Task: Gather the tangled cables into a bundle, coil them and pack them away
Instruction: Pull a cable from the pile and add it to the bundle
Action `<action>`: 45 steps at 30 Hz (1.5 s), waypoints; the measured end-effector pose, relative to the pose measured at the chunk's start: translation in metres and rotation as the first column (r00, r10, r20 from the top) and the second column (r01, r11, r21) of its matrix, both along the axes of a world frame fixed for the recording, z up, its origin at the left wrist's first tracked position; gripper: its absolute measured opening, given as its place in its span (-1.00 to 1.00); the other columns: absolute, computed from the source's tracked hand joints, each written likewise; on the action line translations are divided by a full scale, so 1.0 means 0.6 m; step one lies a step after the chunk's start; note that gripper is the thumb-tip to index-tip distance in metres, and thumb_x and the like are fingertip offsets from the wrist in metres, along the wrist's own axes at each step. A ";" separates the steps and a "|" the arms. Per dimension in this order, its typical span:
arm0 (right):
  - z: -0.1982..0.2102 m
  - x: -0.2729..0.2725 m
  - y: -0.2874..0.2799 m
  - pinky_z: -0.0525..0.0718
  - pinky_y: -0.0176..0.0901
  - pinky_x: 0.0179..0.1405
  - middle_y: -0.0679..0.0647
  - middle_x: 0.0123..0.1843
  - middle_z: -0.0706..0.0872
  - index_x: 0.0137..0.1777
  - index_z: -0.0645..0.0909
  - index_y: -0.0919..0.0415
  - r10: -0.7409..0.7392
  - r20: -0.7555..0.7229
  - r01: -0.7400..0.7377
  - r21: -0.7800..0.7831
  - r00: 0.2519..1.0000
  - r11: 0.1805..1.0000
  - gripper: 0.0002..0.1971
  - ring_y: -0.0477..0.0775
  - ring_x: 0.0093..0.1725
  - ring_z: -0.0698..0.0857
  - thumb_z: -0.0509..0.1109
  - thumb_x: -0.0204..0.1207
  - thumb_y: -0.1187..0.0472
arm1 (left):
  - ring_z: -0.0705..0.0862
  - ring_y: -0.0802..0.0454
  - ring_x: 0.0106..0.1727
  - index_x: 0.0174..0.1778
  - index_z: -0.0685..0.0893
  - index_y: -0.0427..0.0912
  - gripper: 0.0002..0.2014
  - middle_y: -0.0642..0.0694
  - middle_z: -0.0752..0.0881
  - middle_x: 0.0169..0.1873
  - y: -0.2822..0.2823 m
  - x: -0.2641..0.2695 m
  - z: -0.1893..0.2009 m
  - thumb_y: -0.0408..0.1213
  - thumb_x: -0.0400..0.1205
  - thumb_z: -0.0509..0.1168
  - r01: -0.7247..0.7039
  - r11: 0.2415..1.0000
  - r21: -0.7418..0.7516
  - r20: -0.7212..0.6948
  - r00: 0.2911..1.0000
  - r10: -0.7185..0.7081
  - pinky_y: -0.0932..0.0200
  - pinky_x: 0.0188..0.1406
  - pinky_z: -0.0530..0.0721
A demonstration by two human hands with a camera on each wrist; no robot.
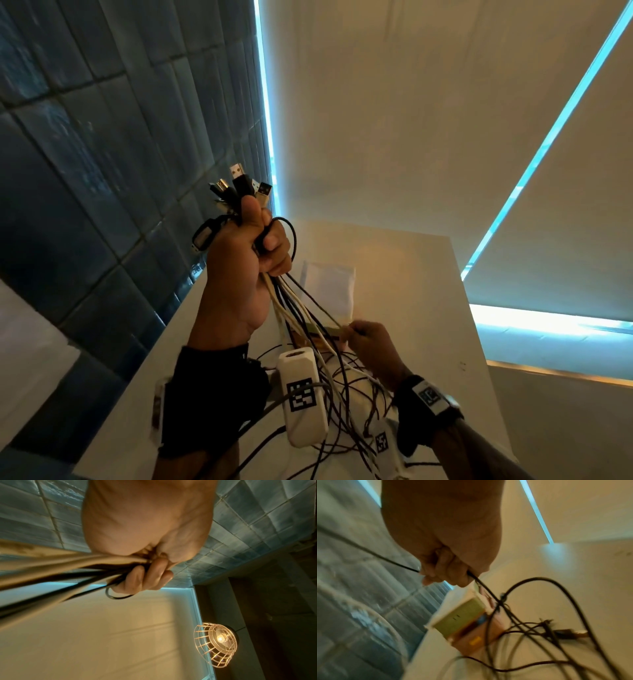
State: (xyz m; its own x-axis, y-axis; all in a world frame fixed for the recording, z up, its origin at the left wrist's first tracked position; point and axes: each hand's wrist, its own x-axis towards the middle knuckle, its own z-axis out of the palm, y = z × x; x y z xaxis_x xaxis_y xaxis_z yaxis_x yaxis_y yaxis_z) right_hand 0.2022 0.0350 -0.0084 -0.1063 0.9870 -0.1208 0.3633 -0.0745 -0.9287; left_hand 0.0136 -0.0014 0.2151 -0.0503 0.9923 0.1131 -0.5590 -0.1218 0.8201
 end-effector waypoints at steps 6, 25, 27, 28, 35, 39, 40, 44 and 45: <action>0.201 -0.014 0.013 0.18 -0.23 -0.63 0.04 -0.49 0.35 -0.08 0.62 0.40 -0.011 -0.575 0.072 0.083 0.818 0.994 -0.83 -0.03 -0.55 0.21 0.32 0.61 0.26 | 0.34 0.19 -0.66 -0.28 0.39 -0.09 -0.68 0.07 0.43 -0.64 0.006 0.012 -0.017 -0.07 0.77 -0.03 -0.069 0.988 -0.139 -0.082 0.995 0.058 0.34 -0.69 0.28; 0.163 -0.039 -0.037 0.42 -0.41 -0.63 -0.09 -0.54 0.60 -0.23 0.61 0.34 0.270 -0.428 -0.258 0.086 0.862 0.962 -0.77 -0.22 -0.61 0.51 0.24 0.66 0.34 | 0.27 0.21 -0.64 -0.33 0.36 -0.11 -0.63 0.06 0.47 -0.58 0.002 0.024 -0.004 -0.05 0.76 -0.07 0.016 0.999 -0.051 0.098 0.995 -0.011 0.32 -0.62 0.32; 0.152 -0.041 -0.027 0.46 -0.48 -0.57 -0.11 -0.55 0.59 -0.20 0.59 0.41 0.259 -0.406 -0.243 0.093 0.876 0.966 -0.79 -0.27 -0.58 0.54 0.23 0.66 0.39 | 0.25 0.24 -0.67 -0.35 0.32 -0.11 -0.62 0.09 0.41 -0.62 0.002 0.025 -0.005 -0.05 0.76 -0.08 0.026 0.998 -0.052 0.094 0.995 -0.021 0.34 -0.64 0.29; 0.140 -0.039 -0.021 0.47 -0.49 -0.54 -0.12 -0.55 0.58 -0.20 0.59 0.42 0.251 -0.378 -0.228 0.106 0.891 0.968 -0.79 -0.27 -0.57 0.53 0.24 0.65 0.40 | 0.24 0.24 -0.67 -0.36 0.30 -0.11 -0.62 0.11 0.38 -0.64 0.002 0.024 -0.002 -0.05 0.76 -0.09 0.027 0.999 -0.044 0.091 0.996 -0.023 0.34 -0.65 0.28; 0.016 -0.015 0.004 0.57 -0.19 -0.25 0.01 -0.43 0.62 -0.36 0.65 0.20 0.116 -0.177 -0.107 0.064 0.977 0.992 -0.71 -0.14 -0.39 0.60 0.32 0.60 0.37 | 0.24 0.24 -0.66 -0.35 0.32 -0.10 -0.63 0.11 0.40 -0.62 -0.004 -0.002 0.007 -0.05 0.75 -0.06 0.004 1.000 0.019 0.094 0.996 -0.005 0.32 -0.62 0.27; -0.032 0.003 0.016 0.56 -0.10 -0.19 -0.04 -0.44 0.67 -0.44 0.66 0.06 0.055 0.065 -0.058 0.040 0.996 0.998 -0.69 -0.17 -0.38 0.59 0.38 0.55 0.30 | 0.24 0.22 -0.69 -0.29 0.36 -0.10 -0.67 0.02 0.56 -0.52 -0.004 -0.010 0.008 -0.06 0.76 -0.04 -0.002 1.000 0.021 0.015 1.000 0.002 0.31 -0.64 0.32; -0.025 0.003 0.017 0.53 -0.16 -0.23 -0.09 -0.46 0.65 -0.43 0.67 0.04 0.020 0.092 -0.024 0.040 0.996 0.999 -0.69 -0.23 -0.43 0.56 0.39 0.54 0.30 | 0.24 0.22 -0.70 -0.29 0.37 -0.11 -0.67 0.00 0.59 -0.50 -0.004 -0.010 0.007 -0.06 0.75 -0.03 -0.011 1.000 0.012 -0.003 1.000 0.011 0.31 -0.65 0.31; 0.058 -0.002 0.023 0.38 -0.26 -0.54 -0.10 -0.50 0.58 -0.19 0.74 0.29 -0.138 -0.194 0.147 0.036 0.971 0.988 -0.83 -0.13 -0.53 0.43 0.37 0.58 0.27 | 0.24 0.21 -0.70 -0.29 0.39 -0.11 -0.67 0.02 0.60 -0.54 0.003 -0.008 -0.004 -0.06 0.75 -0.01 -0.063 0.995 -0.077 -0.029 0.998 0.061 0.33 -0.65 0.25; 0.089 -0.004 0.023 0.31 -0.21 -0.59 -0.04 -0.50 0.54 -0.13 0.72 0.34 -0.126 -0.310 0.149 0.049 0.942 0.988 -0.84 -0.08 -0.54 0.38 0.37 0.58 0.27 | 0.26 0.21 -0.71 -0.29 0.39 -0.11 -0.67 0.02 0.59 -0.55 0.005 -0.008 -0.008 -0.06 0.75 -0.01 -0.071 0.992 -0.105 -0.032 0.997 0.068 0.33 -0.66 0.26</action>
